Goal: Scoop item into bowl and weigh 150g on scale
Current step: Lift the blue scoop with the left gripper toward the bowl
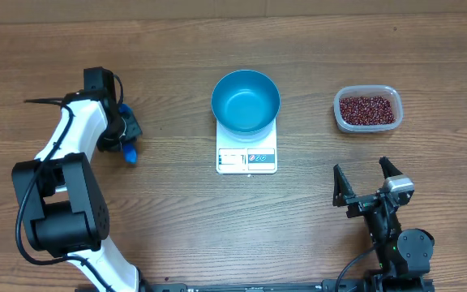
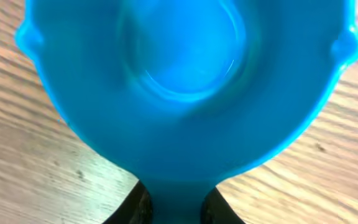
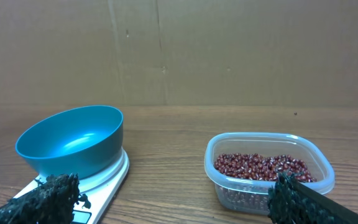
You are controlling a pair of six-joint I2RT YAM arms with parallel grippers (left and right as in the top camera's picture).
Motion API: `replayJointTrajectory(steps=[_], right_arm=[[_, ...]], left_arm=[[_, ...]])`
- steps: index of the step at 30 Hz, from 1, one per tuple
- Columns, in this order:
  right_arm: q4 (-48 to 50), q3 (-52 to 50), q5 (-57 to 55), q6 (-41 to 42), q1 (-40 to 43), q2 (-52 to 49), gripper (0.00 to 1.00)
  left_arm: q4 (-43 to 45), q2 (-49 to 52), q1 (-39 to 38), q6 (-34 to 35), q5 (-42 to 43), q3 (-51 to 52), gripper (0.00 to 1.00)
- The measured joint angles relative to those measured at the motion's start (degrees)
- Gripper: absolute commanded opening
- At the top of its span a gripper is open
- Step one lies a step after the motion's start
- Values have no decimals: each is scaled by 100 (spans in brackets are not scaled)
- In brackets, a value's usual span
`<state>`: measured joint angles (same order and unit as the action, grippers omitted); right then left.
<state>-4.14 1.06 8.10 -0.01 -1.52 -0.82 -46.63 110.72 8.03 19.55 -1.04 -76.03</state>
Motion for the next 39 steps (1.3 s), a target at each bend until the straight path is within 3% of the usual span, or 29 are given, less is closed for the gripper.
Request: replayJointTrajectory(steps=[9, 15, 26, 34, 39], right_arm=[[2, 0, 0, -2, -2, 0, 100], [0, 0, 0, 0, 0, -2, 100], [-2, 0, 0, -2, 0, 0, 100], [11, 0, 177, 195, 0, 0, 100], [42, 0, 791, 1598, 0, 0, 100]], left_arm=[[-1019, -120, -83, 205, 984, -1526, 4], [-1305, -682, -667, 378, 1244, -2424, 4], [-1504, -1665, -1967, 1292, 1344, -2614, 4], [-1926, -1644, -2846, 2487, 817, -2614, 4], [-1941, -1641, -3346, 3587, 487, -2614, 4]])
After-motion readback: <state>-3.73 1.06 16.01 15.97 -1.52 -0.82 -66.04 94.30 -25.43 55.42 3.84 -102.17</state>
